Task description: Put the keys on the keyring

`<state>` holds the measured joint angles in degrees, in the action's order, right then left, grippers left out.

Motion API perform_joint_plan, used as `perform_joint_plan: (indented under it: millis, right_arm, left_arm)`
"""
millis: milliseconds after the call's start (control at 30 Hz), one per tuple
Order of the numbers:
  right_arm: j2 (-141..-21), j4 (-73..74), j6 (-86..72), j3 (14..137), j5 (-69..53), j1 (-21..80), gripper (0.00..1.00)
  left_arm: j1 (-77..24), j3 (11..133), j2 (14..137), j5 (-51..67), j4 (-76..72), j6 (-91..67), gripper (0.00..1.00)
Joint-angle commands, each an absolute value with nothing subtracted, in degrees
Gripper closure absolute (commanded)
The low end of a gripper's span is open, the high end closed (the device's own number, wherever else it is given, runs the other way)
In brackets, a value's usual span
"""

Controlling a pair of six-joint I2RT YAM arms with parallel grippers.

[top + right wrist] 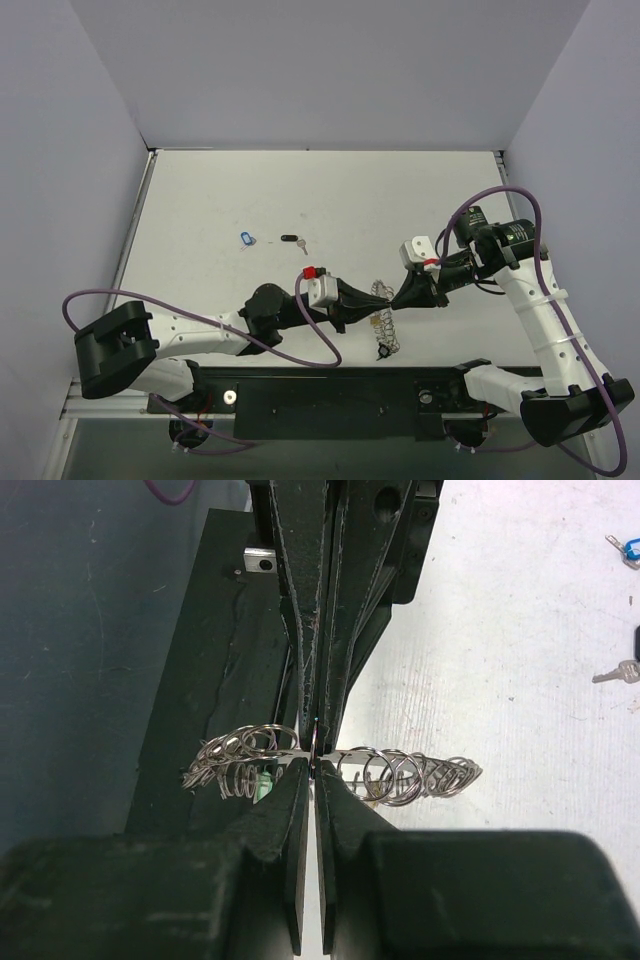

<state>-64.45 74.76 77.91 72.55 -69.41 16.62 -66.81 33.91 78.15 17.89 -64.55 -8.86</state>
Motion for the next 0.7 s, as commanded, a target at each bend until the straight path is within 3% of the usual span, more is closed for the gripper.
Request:
perform_joint_plan:
  millis: [0, 667]
  right_arm:
    - [-64.3, 82.4, 76.2, 74.4, -70.1, 16.9, 1.0]
    - [-63.5, 80.4, 73.3, 74.0, -69.3, 17.1, 1.0]
  left_arm:
    - [-66.8, 36.2, 75.7, 16.6, -62.8, -7.1, 1.0]
    - [-66.8, 37.6, 74.2, 16.0, -56.4, -5.6, 0.99]
